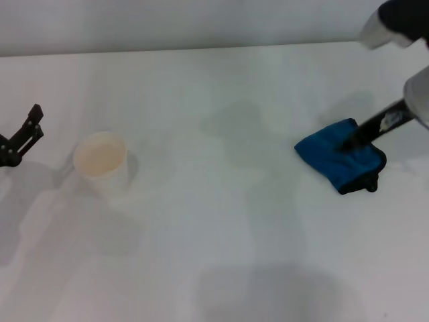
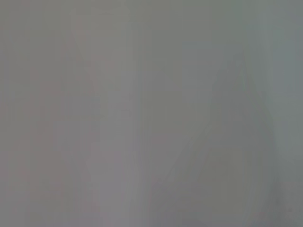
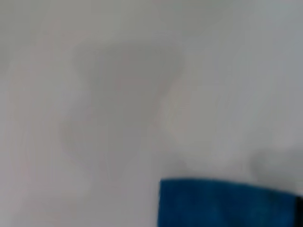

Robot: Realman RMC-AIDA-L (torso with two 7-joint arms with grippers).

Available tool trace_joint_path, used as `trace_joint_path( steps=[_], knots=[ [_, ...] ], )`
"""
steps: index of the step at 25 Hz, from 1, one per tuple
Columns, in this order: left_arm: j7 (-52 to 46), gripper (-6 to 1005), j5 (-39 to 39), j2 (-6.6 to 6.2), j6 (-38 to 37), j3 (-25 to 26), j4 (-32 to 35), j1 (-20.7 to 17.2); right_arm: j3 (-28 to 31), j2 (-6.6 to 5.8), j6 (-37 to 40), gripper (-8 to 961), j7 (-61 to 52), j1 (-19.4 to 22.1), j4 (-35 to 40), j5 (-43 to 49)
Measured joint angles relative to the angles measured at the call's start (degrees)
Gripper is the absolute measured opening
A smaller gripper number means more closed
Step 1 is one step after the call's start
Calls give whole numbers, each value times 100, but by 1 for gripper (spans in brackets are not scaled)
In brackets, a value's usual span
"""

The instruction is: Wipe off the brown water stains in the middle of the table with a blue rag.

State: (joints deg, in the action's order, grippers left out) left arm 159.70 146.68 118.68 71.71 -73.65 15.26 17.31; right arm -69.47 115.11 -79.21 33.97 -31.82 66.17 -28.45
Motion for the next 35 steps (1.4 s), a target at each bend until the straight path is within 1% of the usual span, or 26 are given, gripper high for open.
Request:
trace_joint_path(
  steps=[4,8,12,15,16,17,19,22,24,26,30,32,35],
  knots=[
    [0,877,0,6,-16,3,-2,0,397,3,19,465,192,163,297,-291],
    [0,879,0,16,-17,17,1,1,876,2,268,465,591,341,345,-886],
    [0,878,3,13,-21,18,-4,3,1291,-2,664,465,1261,622,274,-1732],
    [0,877,8,4,-26,18,-4,8,1435,-2,930,466,1960,854,188,-2533],
    [0,877,10,2,-26,18,-2,9,1519,-1,1082,466,2482,979,43,-3135],
    [0,877,13,1,-26,18,0,9,1519,-1,1082,466,2482,979,43,-3135],
    [0,877,17,0,-27,18,2,-2,1675,0,1177,466,3100,1076,-188,-3809],
    [4,877,21,-1,-26,18,2,-45,2036,-11,1185,466,4291,1180,-869,-5060],
    [13,878,27,-3,-27,18,3,-56,2271,-26,1183,466,5001,1230,-1302,-5635],
    [16,878,31,-3,-26,18,3,-46,2568,-33,1169,466,5603,1255,-1703,-5950],
    [18,878,36,-3,-26,18,3,-21,3146,-22,1062,465,6825,1230,-2394,-6253],
    [22,877,36,-3,-27,22,3,-19,3292,-21,935,465,7566,1220,-2802,-6570],
    [72,877,36,0,-29,51,3,-28,3387,-18,607,465,9030,1242,-3617,-7325]
  ],
)
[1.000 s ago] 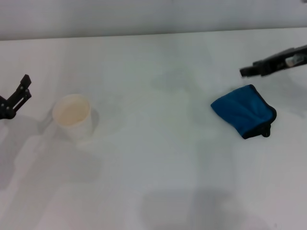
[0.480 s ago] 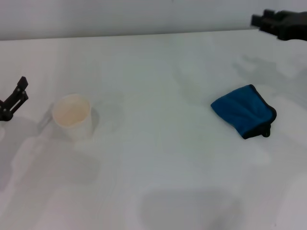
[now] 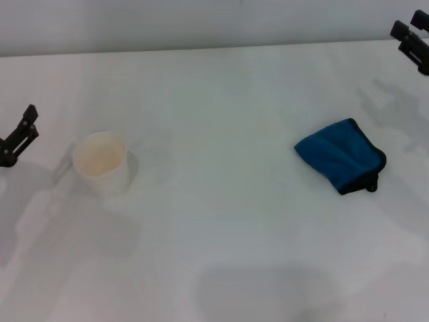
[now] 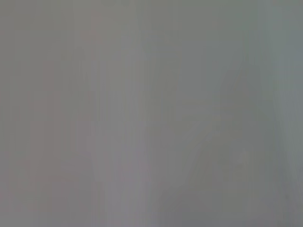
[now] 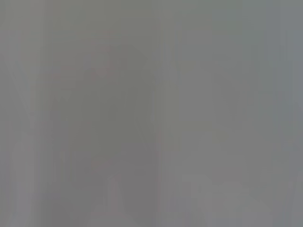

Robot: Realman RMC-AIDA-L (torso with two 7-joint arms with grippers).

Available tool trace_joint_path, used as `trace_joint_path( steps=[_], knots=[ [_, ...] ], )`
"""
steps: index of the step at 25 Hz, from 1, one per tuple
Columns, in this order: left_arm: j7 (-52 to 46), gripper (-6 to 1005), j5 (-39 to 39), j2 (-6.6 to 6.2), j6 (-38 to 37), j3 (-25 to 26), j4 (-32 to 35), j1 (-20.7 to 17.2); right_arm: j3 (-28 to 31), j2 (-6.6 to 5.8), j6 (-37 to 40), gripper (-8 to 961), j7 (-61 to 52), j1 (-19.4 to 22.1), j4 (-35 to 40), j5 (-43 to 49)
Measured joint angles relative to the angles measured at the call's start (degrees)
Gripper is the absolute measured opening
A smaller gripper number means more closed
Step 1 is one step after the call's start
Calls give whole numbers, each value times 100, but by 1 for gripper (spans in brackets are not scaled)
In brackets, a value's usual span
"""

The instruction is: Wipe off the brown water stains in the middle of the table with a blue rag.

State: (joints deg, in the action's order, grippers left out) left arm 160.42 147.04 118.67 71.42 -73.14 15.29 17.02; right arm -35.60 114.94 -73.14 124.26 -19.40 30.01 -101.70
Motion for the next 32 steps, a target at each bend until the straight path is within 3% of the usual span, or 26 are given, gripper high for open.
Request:
trace_joint_path(
  steps=[5,9,12,19,21,24,30,32],
  knots=[
    [31,878,1,16,13,54,0,-24,9,17,-627,466,2256,30,-1249,-1180],
    [33,878,8,19,48,105,-2,-37,16,34,-779,466,3126,46,-1799,-1599],
    [33,878,15,30,122,190,-18,-56,196,37,-721,466,3329,52,-2053,-1768],
    [-24,877,272,33,424,272,-54,-271,1318,38,-670,465,3691,99,-2566,-1818],
    [-26,877,826,42,548,274,-129,-396,1595,38,-642,482,3698,129,-2657,-1820],
    [-15,877,1056,35,578,275,-221,-415,1693,37,-508,508,3693,157,-2675,-1819],
    [120,878,1071,45,544,392,-293,-421,1714,13,-341,718,3717,269,-2625,-1818],
    [146,879,1092,51,542,421,-371,-421,1752,3,-259,740,3724,276,-2614,-1818]
  ],
)
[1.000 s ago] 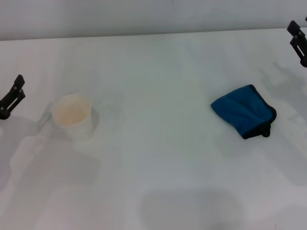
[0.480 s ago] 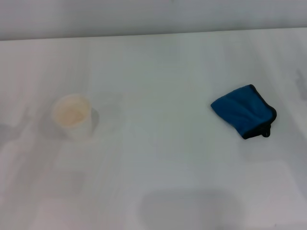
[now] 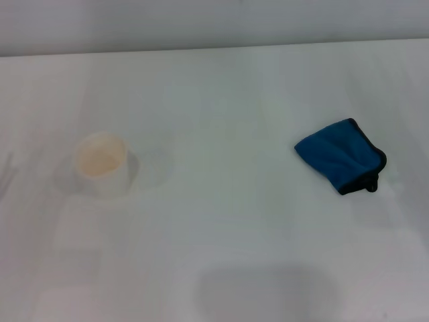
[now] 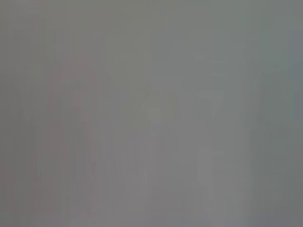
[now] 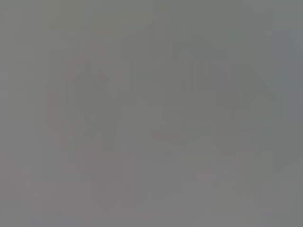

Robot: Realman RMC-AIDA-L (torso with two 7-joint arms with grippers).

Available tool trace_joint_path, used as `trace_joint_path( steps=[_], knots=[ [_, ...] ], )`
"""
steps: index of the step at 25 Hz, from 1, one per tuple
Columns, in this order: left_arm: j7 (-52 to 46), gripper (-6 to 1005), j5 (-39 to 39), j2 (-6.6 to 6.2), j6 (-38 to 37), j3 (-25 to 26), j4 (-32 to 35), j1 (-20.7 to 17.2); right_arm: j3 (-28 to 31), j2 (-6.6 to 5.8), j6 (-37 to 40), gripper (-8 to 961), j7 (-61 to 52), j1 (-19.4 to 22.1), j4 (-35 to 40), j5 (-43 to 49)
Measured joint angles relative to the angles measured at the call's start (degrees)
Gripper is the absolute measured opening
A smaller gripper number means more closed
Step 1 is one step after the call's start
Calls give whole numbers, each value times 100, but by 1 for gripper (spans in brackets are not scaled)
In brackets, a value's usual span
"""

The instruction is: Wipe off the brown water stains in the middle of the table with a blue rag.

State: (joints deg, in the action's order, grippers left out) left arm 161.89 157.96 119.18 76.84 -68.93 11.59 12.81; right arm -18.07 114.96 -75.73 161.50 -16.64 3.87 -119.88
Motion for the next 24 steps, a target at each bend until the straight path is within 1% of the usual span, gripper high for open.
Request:
trace_joint_path(
  steps=[6,9,13,16,24],
  knots=[
    [-1,880,355,1,-25,4,-218,8,107,-6,250,806,26,9,31,0],
    [-1,880,427,4,-23,4,-246,-19,109,-7,319,806,100,-19,50,0],
    [0,879,422,-8,-226,1,-358,98,112,-8,346,807,178,-12,59,0],
    [0,879,422,-1,-296,-1,-376,113,112,-2,346,807,258,-20,57,1],
    [1,879,435,-7,-259,-6,-328,190,121,8,401,807,399,-101,62,-9]
  ],
)
